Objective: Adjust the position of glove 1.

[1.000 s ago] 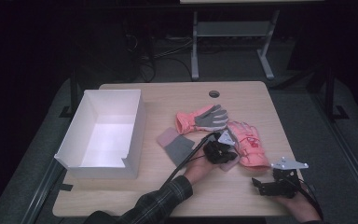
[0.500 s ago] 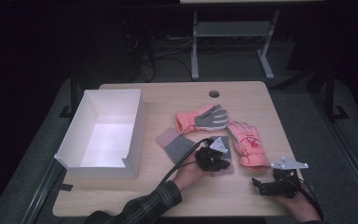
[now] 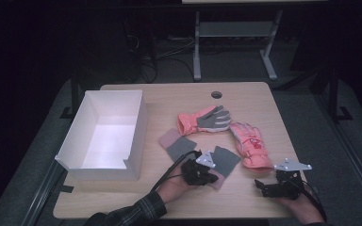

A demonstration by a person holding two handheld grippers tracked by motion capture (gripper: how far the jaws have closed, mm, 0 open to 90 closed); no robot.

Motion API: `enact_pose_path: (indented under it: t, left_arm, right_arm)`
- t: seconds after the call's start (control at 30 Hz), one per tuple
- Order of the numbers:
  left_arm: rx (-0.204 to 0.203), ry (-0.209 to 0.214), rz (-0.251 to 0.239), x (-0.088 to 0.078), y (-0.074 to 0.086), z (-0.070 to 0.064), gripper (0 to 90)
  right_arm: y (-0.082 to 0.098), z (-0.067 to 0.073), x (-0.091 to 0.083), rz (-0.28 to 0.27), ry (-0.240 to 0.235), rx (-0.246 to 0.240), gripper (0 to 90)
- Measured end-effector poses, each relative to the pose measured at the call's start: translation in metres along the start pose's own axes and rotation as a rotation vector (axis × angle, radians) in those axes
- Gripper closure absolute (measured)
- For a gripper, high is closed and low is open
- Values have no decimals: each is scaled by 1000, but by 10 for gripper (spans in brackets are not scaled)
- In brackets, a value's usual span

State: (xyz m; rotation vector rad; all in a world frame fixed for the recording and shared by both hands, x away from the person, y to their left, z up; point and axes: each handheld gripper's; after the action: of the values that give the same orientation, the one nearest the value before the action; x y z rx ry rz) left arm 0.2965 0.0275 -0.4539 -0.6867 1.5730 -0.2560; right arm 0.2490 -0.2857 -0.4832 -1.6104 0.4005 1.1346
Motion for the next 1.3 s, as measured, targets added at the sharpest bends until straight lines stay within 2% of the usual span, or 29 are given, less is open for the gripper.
enact_pose_path:
  t: [0.3, 0.43, 0.6, 0.63, 0.7, 0.87, 0.9, 1.03, 1.2, 1.3]
  left_arm:
    - [-29, -38, 22, -28, 37, 4, 898]
    - [-53, -48, 15, -35, 45, 6, 898]
    - [-40, -59, 0, -41, 43, 7, 898]
    - [-52, -67, -17, -42, 42, 7, 898]
    - [-53, -91, -21, -47, 39, 11, 898]
    - [-108, -175, -50, -49, 29, 30, 898]
    - [-114, -197, -42, -48, 27, 35, 898]
    - [-175, -217, -39, -41, 25, 51, 898]
    - [-190, -239, 11, -31, 29, 62, 898]
    - [-195, -230, 23, -26, 31, 65, 898]
  right_arm:
    - [0, 0, 0, 0, 2, 1, 3]
    - [0, 0, 0, -1, 3, 2, 3]
    - [0, 0, 0, -1, 4, 3, 3]
    - [0, 0, 0, -1, 4, 3, 3]
    - [0, 0, 0, -2, 4, 4, 3]
    - [0, 0, 0, -2, 5, 3, 3]
    - [0, 0, 0, -1, 5, 4, 3]
    - [0, 0, 0, -1, 4, 3, 3]
    - [0, 0, 0, -2, 4, 3, 3]
    - [0, 0, 0, -2, 4, 3, 3]
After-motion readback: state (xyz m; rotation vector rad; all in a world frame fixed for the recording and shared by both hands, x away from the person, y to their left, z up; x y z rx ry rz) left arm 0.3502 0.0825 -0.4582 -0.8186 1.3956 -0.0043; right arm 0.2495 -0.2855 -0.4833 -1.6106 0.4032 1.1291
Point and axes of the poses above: each handheld gripper's, and its own axes: x roughly forward along the jaws, y roughly out of its underside, z roughly to its left, and after that the axes turned 10 degrees about z, right-handed
